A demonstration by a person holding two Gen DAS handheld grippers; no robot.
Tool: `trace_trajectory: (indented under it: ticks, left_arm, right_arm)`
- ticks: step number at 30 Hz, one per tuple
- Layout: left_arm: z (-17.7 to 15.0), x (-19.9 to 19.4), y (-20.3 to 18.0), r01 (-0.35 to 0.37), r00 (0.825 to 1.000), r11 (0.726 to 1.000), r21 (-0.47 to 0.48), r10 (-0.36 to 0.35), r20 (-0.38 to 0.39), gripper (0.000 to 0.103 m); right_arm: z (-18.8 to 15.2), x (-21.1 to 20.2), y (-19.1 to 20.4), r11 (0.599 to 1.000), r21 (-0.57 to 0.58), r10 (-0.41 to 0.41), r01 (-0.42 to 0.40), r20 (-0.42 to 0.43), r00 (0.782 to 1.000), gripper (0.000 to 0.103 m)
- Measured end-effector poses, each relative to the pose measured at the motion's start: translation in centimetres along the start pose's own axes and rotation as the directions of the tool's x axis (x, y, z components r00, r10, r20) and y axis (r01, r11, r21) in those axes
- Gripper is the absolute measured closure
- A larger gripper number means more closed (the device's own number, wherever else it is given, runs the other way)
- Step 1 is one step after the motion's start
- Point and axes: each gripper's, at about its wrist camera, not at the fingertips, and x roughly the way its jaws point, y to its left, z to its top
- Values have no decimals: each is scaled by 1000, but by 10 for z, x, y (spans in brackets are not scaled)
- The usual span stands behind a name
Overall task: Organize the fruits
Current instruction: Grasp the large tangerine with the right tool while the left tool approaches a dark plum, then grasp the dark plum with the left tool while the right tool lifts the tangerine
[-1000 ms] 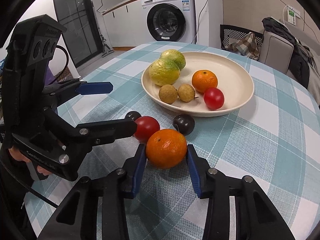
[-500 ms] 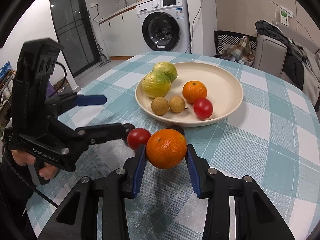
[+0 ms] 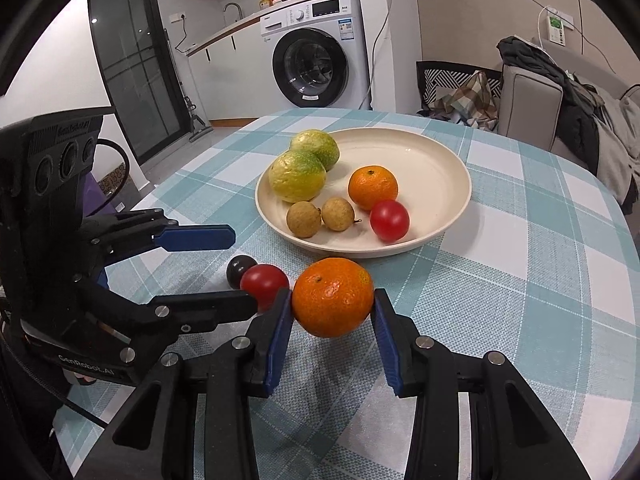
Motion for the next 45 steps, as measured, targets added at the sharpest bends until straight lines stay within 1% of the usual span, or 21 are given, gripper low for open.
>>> trace_trajectory:
  ticks: [2, 7, 12, 14, 17, 20, 23, 25, 30, 32, 33, 38, 39, 40, 41, 45]
  left_arm:
    - [0, 1, -2, 8, 1000, 1000, 6, -8, 1, 50]
    - [-1, 0, 1, -13, 1000, 1000, 0, 13, -9, 50]
    - [-1, -2, 23, -29, 999, 997, -70, 28, -15, 50]
    - [-1, -3, 30, -37, 999, 996, -81, 36, -20, 50]
    - [-3, -3, 39, -16, 999, 996, -92, 12, -40, 50]
    - [-7, -2, 42, -4, 998, 996, -84, -1, -63, 50]
    - [-10, 3, 40, -15, 996, 997, -74, 9, -87, 57]
    - [-11, 5, 37, -18, 995, 998, -58, 13, -97, 58]
    - [-11, 8, 34, -17, 994, 998, -61, 10, -106, 58]
    - [-10, 9, 32, -18, 994, 998, -59, 11, -108, 60]
    - [-10, 10, 30, -16, 994, 998, -56, 10, -107, 62]
    - [-6, 15, 21, -14, 994, 999, -30, 11, -110, 62]
    - [-6, 16, 20, -15, 993, 1000, -26, 12, -113, 65]
    - [-6, 17, 18, -13, 993, 1000, -21, 11, -116, 70]
    - [-6, 18, 17, -11, 993, 1000, -17, 9, -118, 73]
    - [-5, 17, 16, -15, 993, 1000, -16, 14, -115, 78]
  right_arm:
    - [0, 1, 1, 1000, -3, -2, 2, -3, 1000, 62]
    - [-1, 0, 1, 1000, -6, 0, 0, -3, 1000, 62]
    - [0, -2, -1, 1000, 3, -1, 1, 1, 1000, 62]
    - [0, -3, -1, 1000, 5, -1, 1, 3, 1000, 62]
    - [0, -3, -2, 1000, 4, -3, 3, 3, 1000, 62]
    - [1, -3, -3, 1000, 6, -4, 4, 3, 1000, 62]
    - [1, -4, -2, 1000, 7, -4, 4, 4, 1000, 62]
    - [1, -4, -3, 1000, 5, -4, 4, 3, 1000, 62]
    - [1, -4, -2, 1000, 4, -6, 6, 1, 1000, 62]
    - [1, -4, -2, 1000, 3, -5, 5, 1, 1000, 62]
    - [1, -4, -2, 1000, 4, -6, 6, 0, 1000, 62]
    - [1, -2, -1, 1000, -1, -7, 7, -3, 1000, 62]
    - [1, -2, 0, 1000, -1, -6, 6, -4, 1000, 62]
    - [1, -2, 0, 1000, -3, -7, 7, -4, 1000, 62]
    - [1, -1, 0, 1000, -4, -7, 7, -5, 1000, 62]
    - [0, -1, 0, 1000, -2, -8, 8, -4, 1000, 62]
